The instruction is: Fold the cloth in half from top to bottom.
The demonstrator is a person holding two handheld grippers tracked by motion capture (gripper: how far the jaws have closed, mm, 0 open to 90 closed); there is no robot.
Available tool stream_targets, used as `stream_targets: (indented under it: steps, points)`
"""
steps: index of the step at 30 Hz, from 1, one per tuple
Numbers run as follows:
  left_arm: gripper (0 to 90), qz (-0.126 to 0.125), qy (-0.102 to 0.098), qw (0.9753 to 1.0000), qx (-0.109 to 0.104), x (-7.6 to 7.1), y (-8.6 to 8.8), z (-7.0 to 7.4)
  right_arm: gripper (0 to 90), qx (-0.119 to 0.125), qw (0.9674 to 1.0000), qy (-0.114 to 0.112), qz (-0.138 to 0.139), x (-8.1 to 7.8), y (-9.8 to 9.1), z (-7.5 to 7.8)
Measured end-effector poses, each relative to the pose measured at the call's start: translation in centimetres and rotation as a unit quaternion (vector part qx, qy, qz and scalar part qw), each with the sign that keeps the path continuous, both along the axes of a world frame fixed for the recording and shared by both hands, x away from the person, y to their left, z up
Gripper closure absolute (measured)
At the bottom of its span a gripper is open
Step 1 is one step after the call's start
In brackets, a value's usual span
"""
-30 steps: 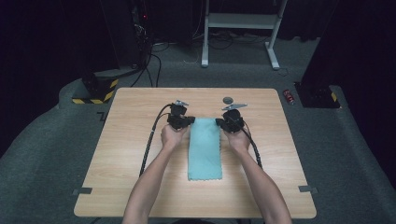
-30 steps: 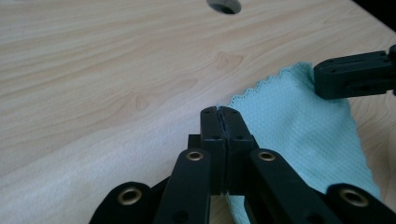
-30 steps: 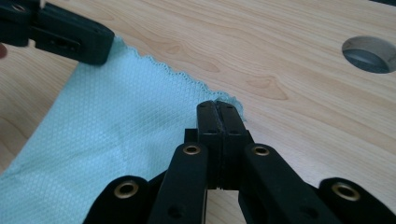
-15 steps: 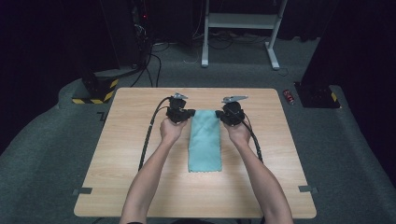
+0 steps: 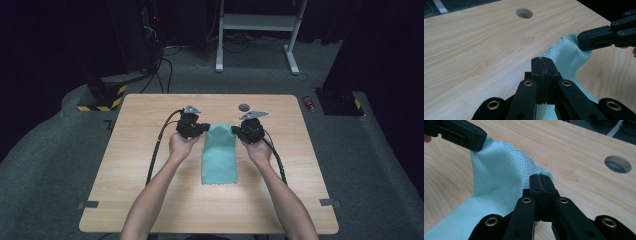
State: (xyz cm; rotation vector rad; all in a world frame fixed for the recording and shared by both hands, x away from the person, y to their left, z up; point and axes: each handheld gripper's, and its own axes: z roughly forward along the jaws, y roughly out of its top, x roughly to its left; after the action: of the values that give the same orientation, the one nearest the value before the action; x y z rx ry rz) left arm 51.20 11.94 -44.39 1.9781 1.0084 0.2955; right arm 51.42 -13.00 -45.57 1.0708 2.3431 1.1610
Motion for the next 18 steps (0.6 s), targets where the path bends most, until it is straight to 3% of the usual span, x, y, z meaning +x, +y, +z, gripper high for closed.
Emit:
stream_targets:
  steps: [7, 18]
  points:
    - [89.1, -0.008, -0.004, 0.9999, -0.006, -1.0, 0.0, 0.0, 89.9, 0.006, 0.9999, 0.002, 0.009, -1.1, -0.6, -0.3]
    - [89.0, -0.014, -0.008, 0.9998, 0.009, -2.5, 0.6, -0.5, 89.9, 0.002, 0.9994, -0.011, 0.033, -3.0, -0.4, -0.4]
